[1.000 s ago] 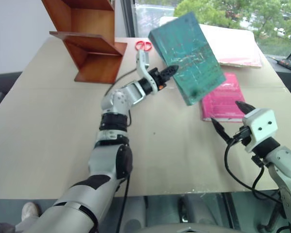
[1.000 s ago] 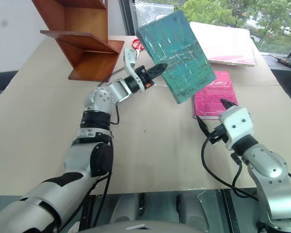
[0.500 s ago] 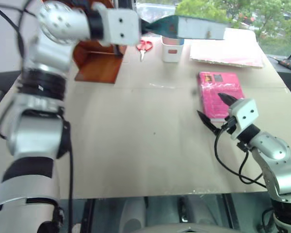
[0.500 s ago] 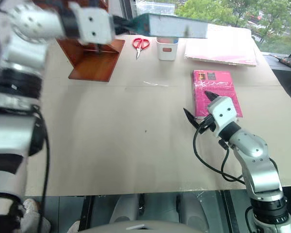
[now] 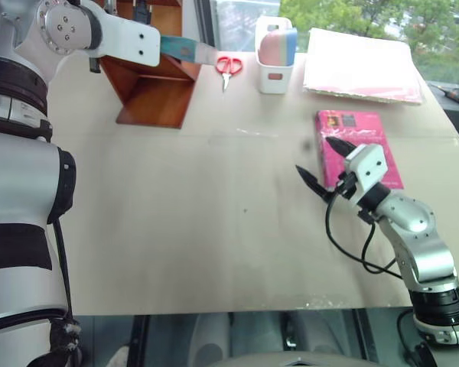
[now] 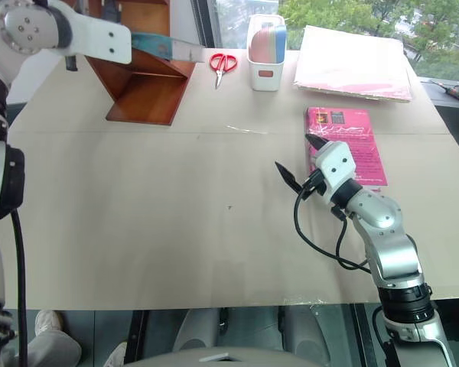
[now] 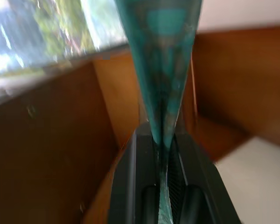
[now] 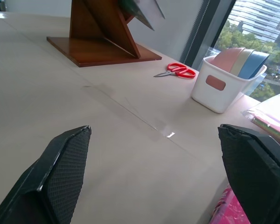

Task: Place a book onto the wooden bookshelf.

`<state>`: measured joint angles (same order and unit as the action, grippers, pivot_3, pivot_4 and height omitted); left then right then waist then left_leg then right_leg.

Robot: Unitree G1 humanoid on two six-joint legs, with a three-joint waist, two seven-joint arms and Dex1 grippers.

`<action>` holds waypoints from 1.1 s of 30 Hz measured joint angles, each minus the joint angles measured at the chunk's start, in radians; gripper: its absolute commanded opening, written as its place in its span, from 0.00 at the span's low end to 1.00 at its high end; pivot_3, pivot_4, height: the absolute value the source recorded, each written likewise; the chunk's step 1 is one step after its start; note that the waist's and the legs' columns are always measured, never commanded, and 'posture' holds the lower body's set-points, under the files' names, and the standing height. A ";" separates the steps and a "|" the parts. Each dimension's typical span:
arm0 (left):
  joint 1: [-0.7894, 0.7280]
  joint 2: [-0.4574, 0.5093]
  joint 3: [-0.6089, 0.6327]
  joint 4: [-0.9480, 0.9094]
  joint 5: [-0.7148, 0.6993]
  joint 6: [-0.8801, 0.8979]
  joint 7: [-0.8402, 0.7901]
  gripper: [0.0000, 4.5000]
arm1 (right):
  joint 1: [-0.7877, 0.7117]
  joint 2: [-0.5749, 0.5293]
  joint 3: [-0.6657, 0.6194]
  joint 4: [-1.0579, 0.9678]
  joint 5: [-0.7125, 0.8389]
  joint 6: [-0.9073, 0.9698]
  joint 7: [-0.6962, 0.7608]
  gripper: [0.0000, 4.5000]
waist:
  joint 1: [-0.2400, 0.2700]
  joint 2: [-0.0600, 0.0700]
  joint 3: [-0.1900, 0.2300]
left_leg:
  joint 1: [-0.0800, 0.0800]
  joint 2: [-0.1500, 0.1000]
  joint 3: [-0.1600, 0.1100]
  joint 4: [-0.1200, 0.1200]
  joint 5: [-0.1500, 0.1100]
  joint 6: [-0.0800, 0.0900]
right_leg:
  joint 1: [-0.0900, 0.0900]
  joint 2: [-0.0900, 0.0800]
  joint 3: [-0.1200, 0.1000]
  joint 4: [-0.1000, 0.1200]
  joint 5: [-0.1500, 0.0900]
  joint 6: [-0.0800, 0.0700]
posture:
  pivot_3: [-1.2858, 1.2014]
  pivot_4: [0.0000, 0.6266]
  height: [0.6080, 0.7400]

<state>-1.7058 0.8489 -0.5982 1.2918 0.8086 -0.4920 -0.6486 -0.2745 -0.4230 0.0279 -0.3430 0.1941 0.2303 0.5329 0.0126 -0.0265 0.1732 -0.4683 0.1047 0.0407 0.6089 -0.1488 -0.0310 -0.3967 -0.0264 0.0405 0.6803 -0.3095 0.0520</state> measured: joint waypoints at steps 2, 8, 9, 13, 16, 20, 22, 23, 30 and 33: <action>-0.012 -0.013 -0.006 0.018 0.019 0.017 0.000 0.01 | -0.029 0.002 -0.008 -0.011 0.017 0.001 0.000 1.00 | -0.003 0.000 0.000 | 0.000 0.000 0.000 0.000 0.000 0.000 | 0.000 0.000 0.000 0.001 0.000 0.000 | 0.52 0.24 1.00; -0.014 -0.028 -0.006 0.035 0.028 0.053 -0.008 0.01 | -0.116 0.012 -0.028 -0.094 0.073 0.009 -0.006 1.00 | -0.012 0.000 0.000 | 0.001 0.000 0.000 0.001 0.000 0.000 | 0.000 0.000 0.000 0.002 0.000 0.000 | 0.52 0.24 1.00; -0.014 -0.029 -0.003 0.036 0.026 0.058 -0.012 0.01 | -0.128 0.019 -0.027 -0.103 0.081 0.018 -0.011 1.00 | -0.014 0.000 0.000 | 0.001 0.000 0.000 0.001 0.000 0.000 | 0.000 0.000 0.000 0.003 0.000 0.000 | 0.52 0.24 1.00; -0.010 -0.030 0.020 0.043 -0.005 0.083 -0.053 0.01 | -0.180 0.046 -0.024 -0.108 0.085 0.040 -0.034 1.00 | -0.020 0.000 0.000 | 0.001 0.000 0.000 0.002 0.000 0.000 | 0.000 0.000 0.000 0.005 0.000 0.000 | 0.52 0.24 1.00; -0.005 -0.031 0.042 0.044 -0.027 0.097 -0.072 0.01 | -0.191 0.052 -0.021 -0.107 0.085 0.045 -0.039 1.00 | -0.021 0.000 0.000 | 0.001 0.000 0.000 0.003 0.000 0.000 | 0.000 0.000 0.001 0.006 0.000 0.000 | 0.52 0.24 1.00; 0.011 -0.027 0.062 0.042 -0.051 0.124 -0.088 0.35 | -0.198 0.056 -0.012 -0.095 0.084 0.047 -0.039 1.00 | -0.026 0.000 0.000 | 0.002 0.000 0.001 0.004 0.000 0.000 | 0.000 0.000 0.002 0.010 0.000 0.000 | 0.52 0.24 1.00; 0.027 -0.024 0.069 0.042 -0.060 0.131 -0.096 0.54 | -0.207 0.056 -0.013 -0.090 0.085 0.048 -0.037 1.00 | -0.026 0.000 0.000 | 0.003 0.000 0.001 0.005 -0.002 0.003 | -0.001 0.000 0.002 0.014 0.000 0.000 | 0.52 0.24 1.00; 0.034 -0.020 0.072 0.043 -0.065 0.133 -0.099 0.65 | -0.211 0.056 -0.013 -0.089 0.085 0.048 -0.035 1.00 | -0.026 0.000 0.000 | 0.003 0.001 0.001 0.005 -0.002 0.003 | -0.002 0.000 0.002 0.015 0.000 0.000 | 0.52 0.24 1.00; 0.043 0.043 0.119 0.039 -0.104 0.117 -0.092 0.99 | -0.212 0.043 -0.013 -0.076 0.094 0.049 -0.012 1.00 | -0.024 0.000 0.000 | 0.003 0.001 0.001 0.008 -0.002 0.004 | -0.003 0.000 0.002 0.017 0.000 0.000 | 0.52 0.24 1.00; 0.057 0.081 0.187 -0.004 -0.181 0.070 -0.156 0.99 | -0.211 0.033 -0.016 -0.070 0.104 0.051 0.002 1.00 | -0.024 0.000 0.000 | 0.003 0.001 0.002 0.007 -0.002 0.003 | -0.003 0.000 0.002 0.017 0.000 0.000 | 0.52 0.24 1.00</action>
<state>-1.6484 0.9302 -0.4116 1.2882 0.6273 -0.4218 -0.8043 -0.4857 -0.3898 0.0123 -0.4128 0.2980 0.2814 0.5349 -0.0111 -0.0262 0.1736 -0.4657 0.1056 0.0422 0.6164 -0.1505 -0.0279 -0.3994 -0.0262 0.0427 0.6971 -0.3096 0.0519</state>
